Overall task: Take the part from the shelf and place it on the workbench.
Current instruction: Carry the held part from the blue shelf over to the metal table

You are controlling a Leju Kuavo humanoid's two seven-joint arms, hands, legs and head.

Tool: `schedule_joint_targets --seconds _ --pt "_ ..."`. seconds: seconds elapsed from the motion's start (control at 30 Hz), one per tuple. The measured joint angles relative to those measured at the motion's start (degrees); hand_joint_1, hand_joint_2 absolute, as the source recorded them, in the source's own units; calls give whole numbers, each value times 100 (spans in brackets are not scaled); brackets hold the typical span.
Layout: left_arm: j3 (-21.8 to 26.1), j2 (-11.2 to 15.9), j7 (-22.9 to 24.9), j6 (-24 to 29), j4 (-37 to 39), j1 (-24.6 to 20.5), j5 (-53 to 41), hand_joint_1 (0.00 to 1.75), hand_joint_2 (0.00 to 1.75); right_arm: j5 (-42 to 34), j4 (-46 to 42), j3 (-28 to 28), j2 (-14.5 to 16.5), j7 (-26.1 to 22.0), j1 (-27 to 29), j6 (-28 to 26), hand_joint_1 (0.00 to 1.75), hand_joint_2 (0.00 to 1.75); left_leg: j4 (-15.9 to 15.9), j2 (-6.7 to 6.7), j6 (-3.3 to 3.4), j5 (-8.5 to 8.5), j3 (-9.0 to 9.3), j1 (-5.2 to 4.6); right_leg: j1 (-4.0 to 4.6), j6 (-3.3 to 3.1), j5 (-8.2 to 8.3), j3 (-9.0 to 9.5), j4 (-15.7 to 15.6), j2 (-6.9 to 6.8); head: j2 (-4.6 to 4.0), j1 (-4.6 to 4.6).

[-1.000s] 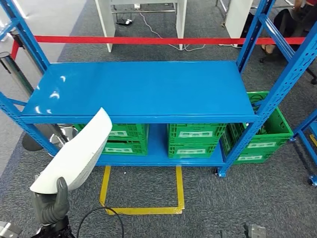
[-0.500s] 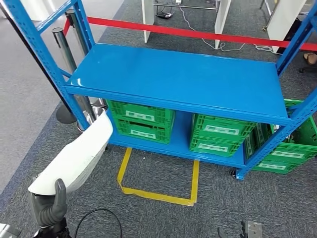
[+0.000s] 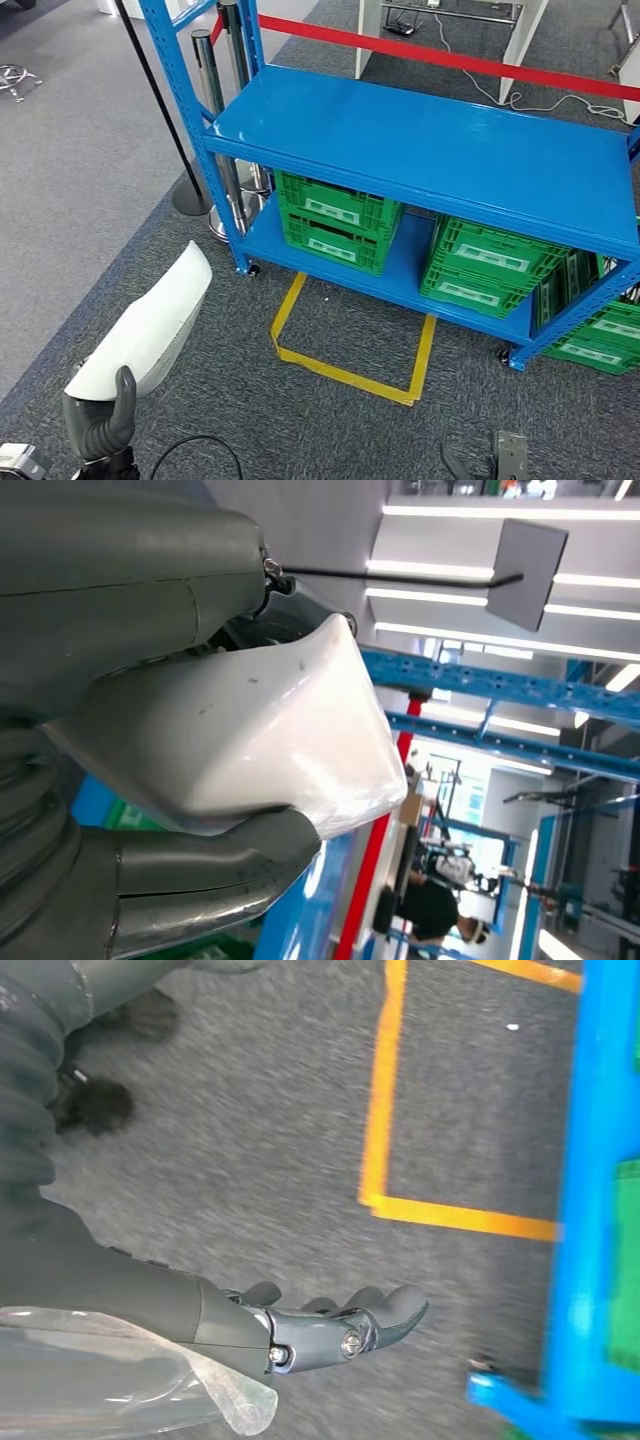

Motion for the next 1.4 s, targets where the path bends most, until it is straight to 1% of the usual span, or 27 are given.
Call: schedule_joint_targets --seconds 0.03,0.07,0.17,0.2,0.23,0.27,0.3,0.37,0.43,0.5,0.53,0.6,0.67,0.7,0.73,0.77,0.8,0.87,0.93,1.0,1.03,1.1,1.17,1.23,1.27,1.3,1.4 --pt "59 -20 1 -32 33 2 -20 175 175 -40 173 -60 -65 64 -47 38 0 175 33 48 -31 -52 -35 0 -4 -43 45 -33 -5 -79 -1 -4" --pt "112 -35 1 -55 63 0 -35 175 175 -67 355 -128 -130 102 -79 67 0 175 167 150 -62 -219 -88 1 -11 -86 99 -75 -17 -173 -1 -18" --pt "191 -74 8 -103 153 -21 -79 175 175 -90 845 -307 -320 188 -106 131 0 175 1147 494 -152 -1035 -312 45 4 -131 232 -217 -13 -467 -1 -52" --pt "198 -80 12 -117 185 -24 -89 175 175 -75 994 -355 -374 241 -122 157 0 175 1450 529 -176 -1156 -338 67 8 -121 268 -258 -2 -560 -1 -51" --pt "204 -84 15 -128 215 -24 -94 175 175 -51 1136 -397 -426 304 -146 187 0 175 1591 548 -192 -1150 -293 85 10 -108 301 -302 18 -646 -1 -54" --pt "210 -86 17 -139 241 -24 -96 175 175 -27 1263 -432 -461 368 -169 219 0 175 1523 568 -198 -1050 -155 98 9 -94 327 -346 45 -726 -1 -52" --pt "216 -87 18 -146 263 -25 -95 175 175 -5 1377 -463 -497 422 -190 246 0 175 1227 611 -191 -899 92 104 9 -80 345 -392 76 -802 -1 -55" --pt "221 -90 19 -158 292 -35 -94 175 175 10 1549 -508 -538 477 -222 281 0 175 409 807 -135 -766 636 73 14 -46 367 -452 125 -937 -1 -54" --pt "227 -90 19 -166 311 -48 -89 175 175 11 1679 -549 -569 516 -256 297 0 175 -23 935 -50 -783 866 17 19 22 405 -477 140 -1054 -1 -52" --pt "236 -91 18 -170 331 -52 -80 175 175 17 1786 -580 -598 611 -288 316 0 175 -80 865 38 -731 828 -14 15 106 450 -489 132 -1154 -2 -50" --pt "240 -92 18 -170 344 -56 -78 175 175 27 1834 -592 -623 681 -304 322 0 175 -110 819 82 -687 804 -13 6 144 420 -516 152 -1103 -2 -46" --pt "238 -93 13 -171 378 -84 -72 175 175 51 1934 -624 -664 829 -329 289 0 175 -165 724 176 -582 731 5 -5 188 142 -676 459 -793 -2 -28" --pt "221 -91 7 -171 415 -117 -65 175 175 73 2036 -678 -683 939 -332 188 0 175 -165 614 233 -493 607 -5 -11 193 -301 -972 1176 -454 -1 -14" --pt "212 -88 5 -171 430 -124 -63 175 175 90 2081 -703 -682 968 -322 131 0 175 -159 548 247 -450 545 -19 -9 189 -443 -1094 1507 -386 -1 -12" --pt "206 -87 4 -171 440 -125 -62 175 175 118 2122 -719 -679 977 -311 78 0 175 -151 473 247 -410 488 -31 -4 179 -477 -1135 1674 -355 -1 -13" --pt "202 -85 3 -171 446 -126 -61 175 175 157 2159 -727 -675 975 -304 37 0 175 -139 393 241 -372 436 -39 2 165 -399 -1069 1619 -335 -1 -13" --pt "197 -84 3 -171 449 -125 -60 175 175 207 2190 -729 -673 970 -303 8 0 175 -122 315 228 -340 390 -42 6 147 -231 -890 1331 -300 -1 -13" --pt "180 -83 2 -171 450 -128 -59 175 175 290 2237 -729 -672 964 -314 -27 0 175 -58 178 191 -292 301 -50 -2 102 64 -440 518 -66 -1 -13" --pt "161 -79 1 -169 450 -132 -59 175 175 348 2274 -728 -668 969 -324 -52 0 175 3 60 142 -245 213 -51 -7 72 128 -240 108 108 -1 -17" --pt "150 -73 1 -150 450 -131 -59 175 175 456 2312 -717 -658 996 -318 -105 0 175 20 -73 78 -189 157 -42 -7 31 137 -255 95 11 -1 -17" --pt "149 -69 1 -128 449 -124 -59 175 175 526 2330 -704 -656 1016 -319 -146 0 175 48 -67 47 -200 130 -45 -16 -4 161 -244 86 -67 -1 -19" --pt "143 -62 0 -65 446 -118 -59 175 175 635 2355 -677 -647 1080 -326 -228 0 175 367 144 -24 -437 -9 -44 -44 -83 223 -231 61 -230 0 -73" --pt "120 -60 -1 -3 444 -118 -59 175 175 697 2368 -667 -647 1174 -320 -294 0 175 1108 440 -98 -884 -288 -4 -34 -110 250 -244 69 -391 0 -127" --pt "98 -58 -1 46 443 -114 -42 175 175 727 2381 -664 -648 1240 -310 -319 0 175 1691 538 -152 -1120 -463 44 -29 -104 255 -270 85 -571 -1 -133" --pt "88 -57 -1 66 441 -110 -27 175 175 732 2387 -664 -648 1249 -312 -301 0 175 1686 564 -164 -1080 -410 60 -29 -99 254 -276 91 -659 -2 -133" --pt "73 -56 -1 92 435 -109 -13 175 175 750 2390 -663 -651 1250 -319 -258 0 175 1437 602 -163 -942 -242 70 -29 -91 250 -273 94 -738 -2 -133" --pt "-2 -50 -1 177 399 -115 0 175 175 834 2394 -652 -691 1273 -350 -68 0 175 291 978 -66 -546 409 7 -7 -26 224 -252 103 -928 -2 -132"
